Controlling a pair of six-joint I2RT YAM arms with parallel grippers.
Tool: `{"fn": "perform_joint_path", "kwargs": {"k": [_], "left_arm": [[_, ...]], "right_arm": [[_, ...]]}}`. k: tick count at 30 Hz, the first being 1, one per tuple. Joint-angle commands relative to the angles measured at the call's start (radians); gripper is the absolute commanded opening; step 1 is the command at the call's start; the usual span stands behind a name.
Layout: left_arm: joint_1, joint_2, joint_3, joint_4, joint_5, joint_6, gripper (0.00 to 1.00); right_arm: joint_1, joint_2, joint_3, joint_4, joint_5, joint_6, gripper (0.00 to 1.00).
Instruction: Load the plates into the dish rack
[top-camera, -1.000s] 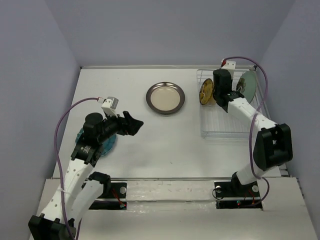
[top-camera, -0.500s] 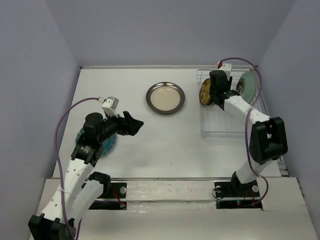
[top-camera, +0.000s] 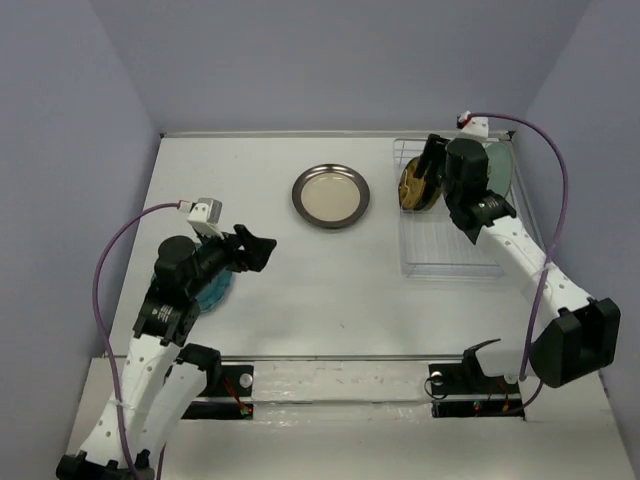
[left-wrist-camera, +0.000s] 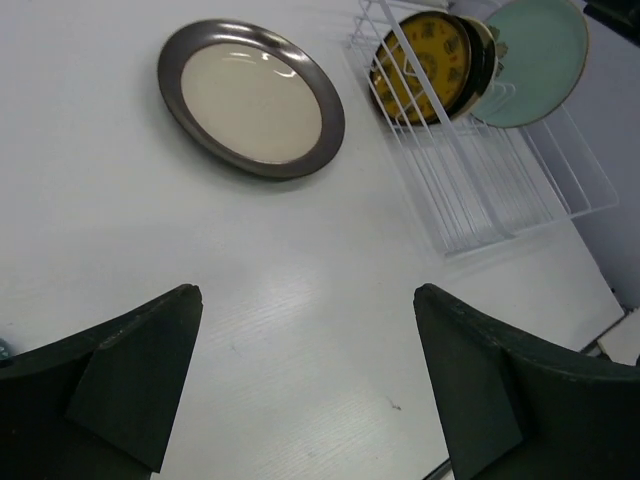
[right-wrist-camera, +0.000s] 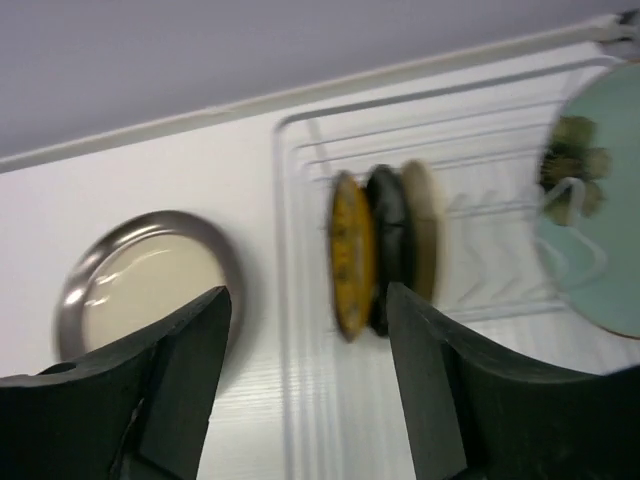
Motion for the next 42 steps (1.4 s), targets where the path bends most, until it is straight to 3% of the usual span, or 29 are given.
{"fn": "perform_joint_path", "kwargs": {"k": [1, 3, 7, 14, 22, 27, 39, 42], "left_arm": [[0.018, -0.093, 0.056, -0.028, -0.176, 0.023, 0.99], [0.018, -0.105, 0.064, -0.050, -0.256, 0.021, 0.99], [0.018, -0.145, 0.084, -0.073, -0.380, 0.027, 0.99], [0.008, -0.206, 0.119, -0.085, -0.584, 0.046, 0.99], [-0.017, -0.193, 0.097, -0.068, -0.509, 0.049, 0.99], [-0.022, -0.196, 0.094, -0.062, -0.483, 0.047, 0.99], [-0.025, -0.202, 0.091, -0.056, -0.463, 0.044, 0.99], [-0.026, -0.205, 0.093, -0.058, -0.459, 0.044, 0.99]], "right_arm": [[0.208, 0.045, -0.026, 0.112, -0.287, 0.084, 0.75], [0.296, 0.106, -0.002, 0.122, -0.316, 0.106, 0.78], [0.462, 0.283, 0.021, 0.309, -0.505, 0.248, 0.78], [0.641, 0.624, 0.167, 0.489, -0.657, 0.423, 0.76], [0.674, 0.913, 0.316, 0.671, -0.724, 0.665, 0.69], [0.692, 1.073, 0.452, 0.675, -0.775, 0.765, 0.66], [0.755, 1.266, 0.678, 0.653, -0.807, 0.920, 0.62], [0.755, 1.276, 0.680, 0.624, -0.784, 0.926, 0.55]]}}
